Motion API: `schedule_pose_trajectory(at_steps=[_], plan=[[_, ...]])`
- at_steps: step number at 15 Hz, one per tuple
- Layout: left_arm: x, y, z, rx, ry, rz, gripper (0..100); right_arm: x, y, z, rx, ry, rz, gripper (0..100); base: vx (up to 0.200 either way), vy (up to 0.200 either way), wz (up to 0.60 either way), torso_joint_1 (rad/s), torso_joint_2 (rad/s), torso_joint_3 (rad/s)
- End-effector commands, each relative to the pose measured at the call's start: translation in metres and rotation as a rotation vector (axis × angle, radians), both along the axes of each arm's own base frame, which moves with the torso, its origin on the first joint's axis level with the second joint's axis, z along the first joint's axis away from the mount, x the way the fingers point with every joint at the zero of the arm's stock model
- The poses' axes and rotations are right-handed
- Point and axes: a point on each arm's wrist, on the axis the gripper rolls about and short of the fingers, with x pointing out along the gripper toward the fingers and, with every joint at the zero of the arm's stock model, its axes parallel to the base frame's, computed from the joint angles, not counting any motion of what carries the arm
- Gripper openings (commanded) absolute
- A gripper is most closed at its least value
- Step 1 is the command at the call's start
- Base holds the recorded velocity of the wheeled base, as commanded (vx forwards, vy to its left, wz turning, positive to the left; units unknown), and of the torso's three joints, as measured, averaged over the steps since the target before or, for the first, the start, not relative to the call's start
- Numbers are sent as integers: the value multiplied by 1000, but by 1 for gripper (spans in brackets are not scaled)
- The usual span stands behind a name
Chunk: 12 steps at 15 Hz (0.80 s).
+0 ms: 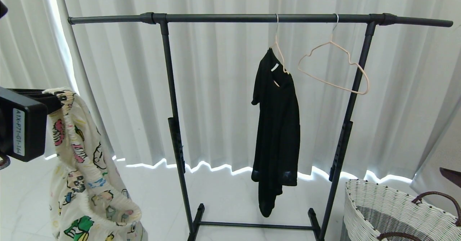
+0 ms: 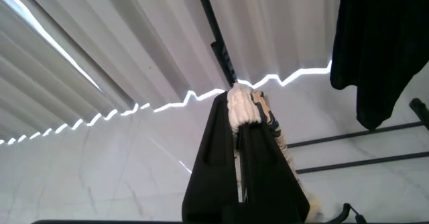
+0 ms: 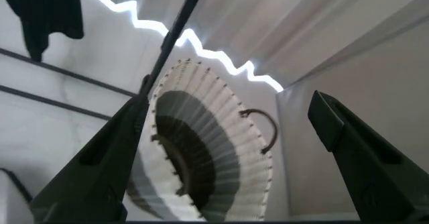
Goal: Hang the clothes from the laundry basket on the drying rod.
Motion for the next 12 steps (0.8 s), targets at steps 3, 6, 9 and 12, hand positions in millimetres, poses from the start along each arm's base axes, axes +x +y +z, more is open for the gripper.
schedule_pose_trajectory(at_steps=[3, 6, 9, 12], plan=[[0, 0, -2, 3, 3, 0, 0, 2, 2, -1, 125, -7, 10, 100, 0, 0, 0, 57, -171, -112], [-1, 1, -1, 1, 1, 0, 0, 8, 3, 0, 206, -17, -17, 100, 0, 0, 0, 149, -404, -264], [-1, 1, -2, 2, 2, 0, 0, 10, 4, 1, 221, -27, -20, 100, 0, 0, 0, 181, -455, -281], [-1, 1, -3, 1, 7, -1, 0, 13, 5, 2, 232, -35, -3, 100, 0, 0, 0, 191, -473, -281]])
